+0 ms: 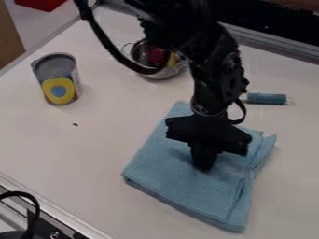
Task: Move the blue cloth to the lower center of the table on the right side of a can
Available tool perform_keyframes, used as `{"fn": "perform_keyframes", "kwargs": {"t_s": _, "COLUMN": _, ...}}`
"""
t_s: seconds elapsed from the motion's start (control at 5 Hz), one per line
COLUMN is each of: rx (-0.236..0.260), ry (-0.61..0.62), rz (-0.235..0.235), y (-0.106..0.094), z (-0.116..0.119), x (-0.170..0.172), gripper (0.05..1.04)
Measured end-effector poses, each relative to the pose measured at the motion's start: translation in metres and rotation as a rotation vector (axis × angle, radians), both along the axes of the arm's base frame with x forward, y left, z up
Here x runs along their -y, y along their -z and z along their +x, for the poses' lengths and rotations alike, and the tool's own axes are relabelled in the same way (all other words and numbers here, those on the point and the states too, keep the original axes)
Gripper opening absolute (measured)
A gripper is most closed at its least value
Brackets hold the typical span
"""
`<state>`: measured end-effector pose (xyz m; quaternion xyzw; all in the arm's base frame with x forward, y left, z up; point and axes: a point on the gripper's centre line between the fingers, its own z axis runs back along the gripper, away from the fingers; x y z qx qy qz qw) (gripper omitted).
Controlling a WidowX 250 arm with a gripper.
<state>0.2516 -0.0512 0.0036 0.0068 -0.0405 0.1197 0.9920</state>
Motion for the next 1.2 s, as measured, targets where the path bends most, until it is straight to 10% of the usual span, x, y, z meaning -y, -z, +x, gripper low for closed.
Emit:
{"fn": "perform_keyframes", "kwargs": {"t_s": 0.4, "rx": 0.068, "ry": 0.029, "rz": 0.019, "y": 0.001, "z": -0.011, "x": -0.043, "gripper": 0.053}}
{"fn": "perform_keyframes", "kwargs": {"t_s": 1.2, "rx": -0.026, "ry": 0.031, "rz": -0.043, "y": -0.004, "z": -0.056, "x": -0.115, "gripper": 0.053}}
